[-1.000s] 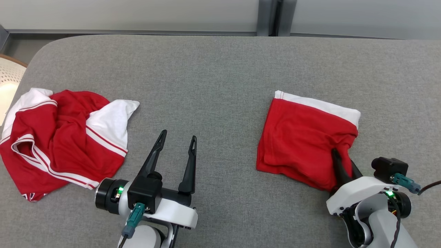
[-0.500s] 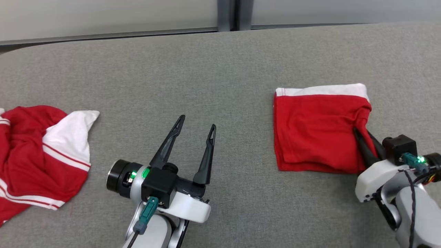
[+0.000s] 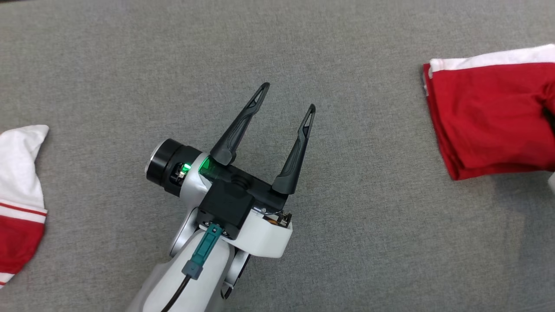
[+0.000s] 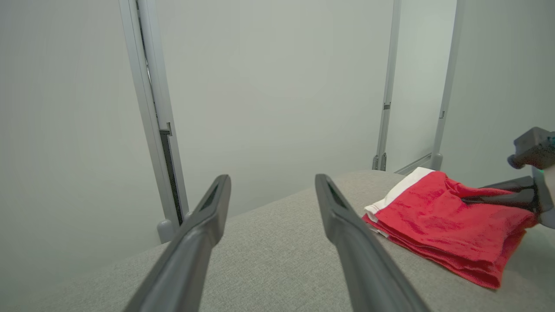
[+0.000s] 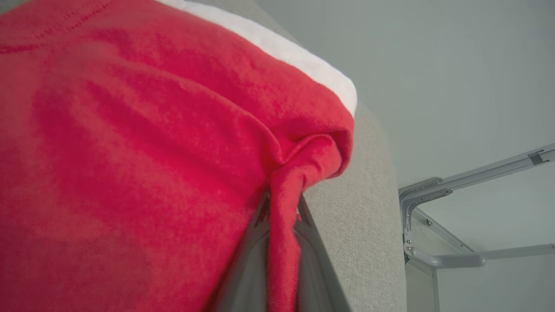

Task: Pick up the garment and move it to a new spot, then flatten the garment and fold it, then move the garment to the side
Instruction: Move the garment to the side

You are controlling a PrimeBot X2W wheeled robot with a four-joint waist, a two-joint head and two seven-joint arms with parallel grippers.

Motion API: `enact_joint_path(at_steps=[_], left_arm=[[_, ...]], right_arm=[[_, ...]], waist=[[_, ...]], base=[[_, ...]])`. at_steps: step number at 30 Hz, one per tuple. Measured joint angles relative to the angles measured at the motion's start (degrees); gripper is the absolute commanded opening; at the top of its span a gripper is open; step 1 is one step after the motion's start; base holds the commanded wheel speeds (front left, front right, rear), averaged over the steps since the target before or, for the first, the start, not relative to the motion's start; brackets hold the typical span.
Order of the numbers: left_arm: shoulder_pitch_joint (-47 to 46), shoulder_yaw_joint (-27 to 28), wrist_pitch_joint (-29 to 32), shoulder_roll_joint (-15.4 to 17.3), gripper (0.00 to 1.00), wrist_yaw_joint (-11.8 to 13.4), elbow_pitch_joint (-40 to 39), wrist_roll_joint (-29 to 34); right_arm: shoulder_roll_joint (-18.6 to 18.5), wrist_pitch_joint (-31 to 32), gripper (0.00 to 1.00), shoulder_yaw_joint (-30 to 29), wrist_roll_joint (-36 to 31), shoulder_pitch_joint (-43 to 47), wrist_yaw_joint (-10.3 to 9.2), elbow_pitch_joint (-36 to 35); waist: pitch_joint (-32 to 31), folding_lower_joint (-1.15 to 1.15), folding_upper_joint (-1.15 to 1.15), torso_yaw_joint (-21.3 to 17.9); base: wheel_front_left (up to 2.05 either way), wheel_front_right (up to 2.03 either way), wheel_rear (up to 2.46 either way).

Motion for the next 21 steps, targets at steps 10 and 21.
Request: enact_joint_path(at_steps=[10,21], left_arm=[[-4.5,-2.1,0.0,0.0,1.00,-1.2,-1.0,1.4],[-5.4,-1.7,0.0,0.0,1.00,-1.5,-0.3,1.6]], right_arm=[[-8.0,0.1,0.00,-0.4,-1.5,-4.9,0.00,3.5],[-4.7,-2.0,1.00,-8.4,-2.8,-8.2,0.00,10.2]], waist=[[6.5,0.00,0.00,-1.9],[6.1,0.00,0.00,-1.4]], base=[[0.00,0.00,0.00],[0.00,0.00,0.00]])
